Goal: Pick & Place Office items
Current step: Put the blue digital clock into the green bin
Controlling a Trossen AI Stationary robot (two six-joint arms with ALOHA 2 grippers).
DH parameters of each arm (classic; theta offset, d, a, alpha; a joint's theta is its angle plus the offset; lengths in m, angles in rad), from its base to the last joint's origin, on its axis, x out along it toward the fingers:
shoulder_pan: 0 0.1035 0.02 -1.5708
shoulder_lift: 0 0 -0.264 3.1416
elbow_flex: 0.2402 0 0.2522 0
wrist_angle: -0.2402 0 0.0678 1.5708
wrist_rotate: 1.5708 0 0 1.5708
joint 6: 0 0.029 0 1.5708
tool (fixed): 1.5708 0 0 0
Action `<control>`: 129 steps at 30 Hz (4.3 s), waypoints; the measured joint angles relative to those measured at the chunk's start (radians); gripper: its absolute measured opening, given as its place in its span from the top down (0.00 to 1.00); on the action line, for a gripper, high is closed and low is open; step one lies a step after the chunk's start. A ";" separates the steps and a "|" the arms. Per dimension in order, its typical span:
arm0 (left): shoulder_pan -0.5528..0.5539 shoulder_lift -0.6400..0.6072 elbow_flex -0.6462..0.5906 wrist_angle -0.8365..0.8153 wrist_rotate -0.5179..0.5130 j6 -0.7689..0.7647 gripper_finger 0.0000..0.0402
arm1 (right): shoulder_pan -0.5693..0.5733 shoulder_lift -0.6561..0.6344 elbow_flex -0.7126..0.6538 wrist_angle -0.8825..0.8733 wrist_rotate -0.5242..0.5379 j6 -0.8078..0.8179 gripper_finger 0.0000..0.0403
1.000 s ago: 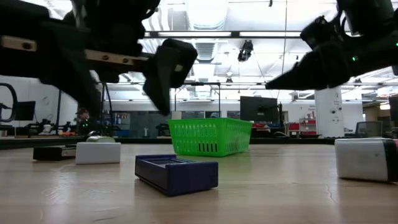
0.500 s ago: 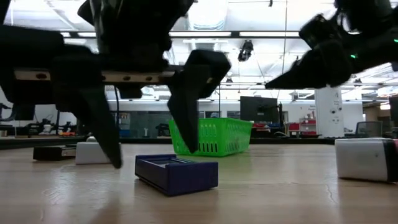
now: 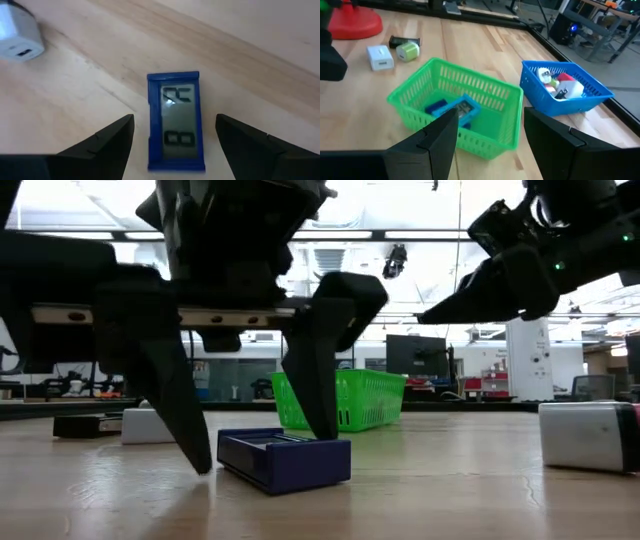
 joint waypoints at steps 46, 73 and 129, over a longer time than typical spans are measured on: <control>0.009 0.014 -0.001 0.005 -0.022 0.002 0.66 | 0.000 -0.005 -0.005 0.008 0.001 0.007 0.45; 0.016 -0.014 -0.006 -0.023 -0.057 0.037 0.66 | 0.000 -0.005 -0.005 0.008 -0.001 0.007 0.45; 0.350 -0.406 -0.760 1.444 -0.132 -0.320 0.66 | -0.001 -0.005 -0.013 0.064 -0.003 0.003 0.45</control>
